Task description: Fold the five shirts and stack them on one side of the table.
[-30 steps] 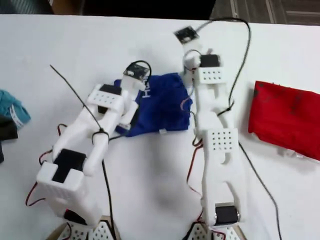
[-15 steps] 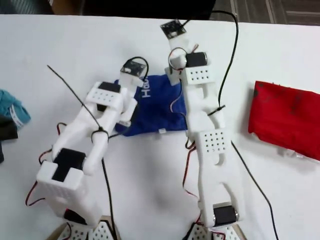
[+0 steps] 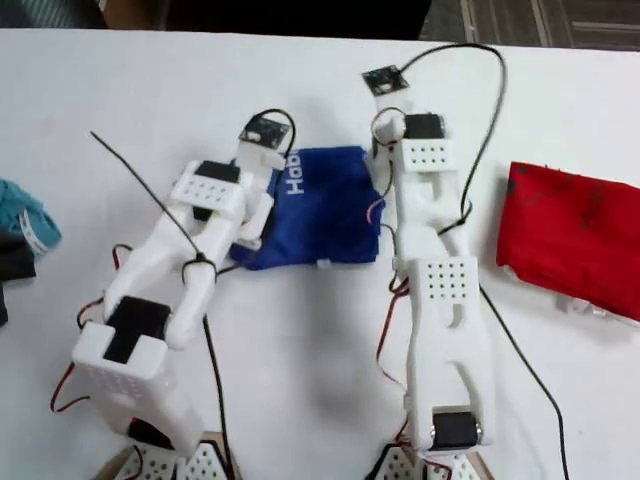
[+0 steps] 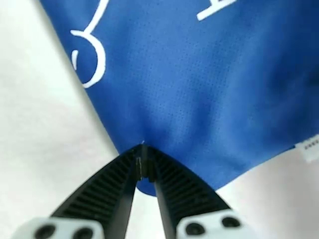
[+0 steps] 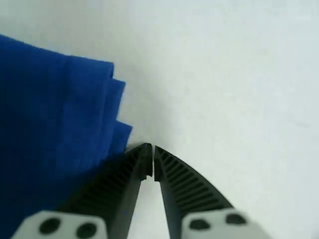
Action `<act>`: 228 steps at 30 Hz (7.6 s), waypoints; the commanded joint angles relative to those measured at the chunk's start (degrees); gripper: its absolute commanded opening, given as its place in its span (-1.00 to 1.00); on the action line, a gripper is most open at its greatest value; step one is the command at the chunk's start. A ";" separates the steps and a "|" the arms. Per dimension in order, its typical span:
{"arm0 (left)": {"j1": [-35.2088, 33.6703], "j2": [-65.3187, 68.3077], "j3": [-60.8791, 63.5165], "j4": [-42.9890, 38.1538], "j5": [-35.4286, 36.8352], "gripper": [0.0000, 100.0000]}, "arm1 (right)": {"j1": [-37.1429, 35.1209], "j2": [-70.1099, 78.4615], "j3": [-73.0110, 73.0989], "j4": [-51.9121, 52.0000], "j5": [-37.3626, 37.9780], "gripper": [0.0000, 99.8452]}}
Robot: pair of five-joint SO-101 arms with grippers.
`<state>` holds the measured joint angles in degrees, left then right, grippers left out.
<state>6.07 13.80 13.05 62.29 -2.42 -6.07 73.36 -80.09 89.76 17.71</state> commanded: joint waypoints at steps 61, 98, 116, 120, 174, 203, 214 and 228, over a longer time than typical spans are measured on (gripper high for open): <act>-4.66 35.25 -56.84 0.70 0.26 -0.95 | -3.56 -63.43 96.62 -24.57 -0.26 -0.95; -14.42 34.20 -85.85 34.73 0.00 -0.94 | -9.19 -25.98 35.69 -0.92 -27.87 -0.29; -14.51 34.29 -85.85 35.60 0.00 -0.94 | -10.42 -8.13 20.84 7.96 -25.85 -0.60; -14.51 34.29 -85.85 35.60 0.09 -0.94 | -10.07 -8.13 20.92 8.31 -19.96 -0.93; -17.14 34.37 -85.85 35.08 -0.18 -0.94 | 25.54 -49.45 35.60 8.31 3.34 -0.96; -17.23 42.64 -86.55 35.60 0.18 -0.94 | 47.16 -56.04 39.74 4.26 15.91 -0.96; -18.46 42.55 -86.90 36.40 0.18 -0.94 | 49.98 -43.65 39.74 -3.30 16.00 -0.96; -18.99 42.55 -99.74 40.00 -0.09 -0.94 | 50.86 -43.03 35.52 -4.26 15.47 -0.35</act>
<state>-11.87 57.14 -83.03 101.32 -2.24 43.69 30.99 -40.79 86.24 33.36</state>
